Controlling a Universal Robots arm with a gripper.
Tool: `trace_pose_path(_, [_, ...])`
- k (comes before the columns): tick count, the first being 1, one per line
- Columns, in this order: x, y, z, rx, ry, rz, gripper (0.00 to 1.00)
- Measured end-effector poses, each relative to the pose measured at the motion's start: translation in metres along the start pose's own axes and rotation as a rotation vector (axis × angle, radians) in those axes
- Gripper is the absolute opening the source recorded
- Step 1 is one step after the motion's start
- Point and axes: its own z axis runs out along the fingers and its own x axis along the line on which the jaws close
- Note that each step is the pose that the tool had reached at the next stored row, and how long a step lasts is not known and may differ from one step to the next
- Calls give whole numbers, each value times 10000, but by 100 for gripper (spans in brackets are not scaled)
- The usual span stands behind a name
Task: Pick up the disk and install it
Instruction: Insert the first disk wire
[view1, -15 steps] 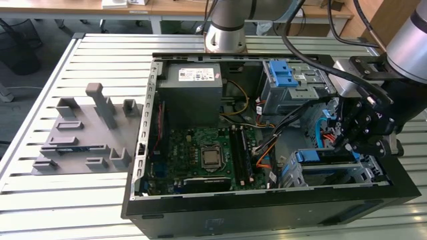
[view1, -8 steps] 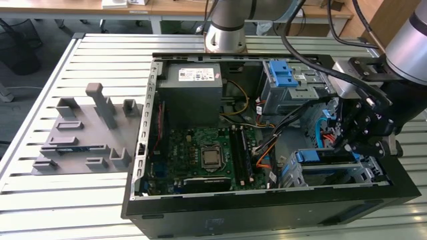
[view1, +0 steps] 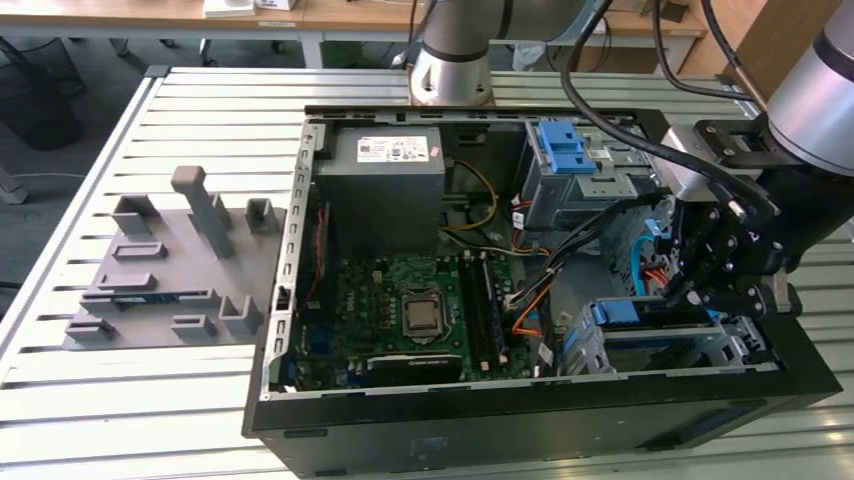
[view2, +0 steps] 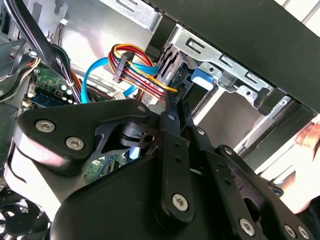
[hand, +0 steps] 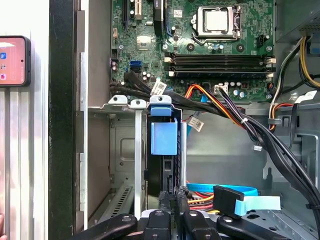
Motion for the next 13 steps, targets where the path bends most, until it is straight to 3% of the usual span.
trace_pose_path(9, [0,0,2,0,-12,0,18])
trace_pose_path(10, [0,0,-6,0,-14,0,24])
trace_pose_path(13, [1,0,-49,1,-8,0,24])
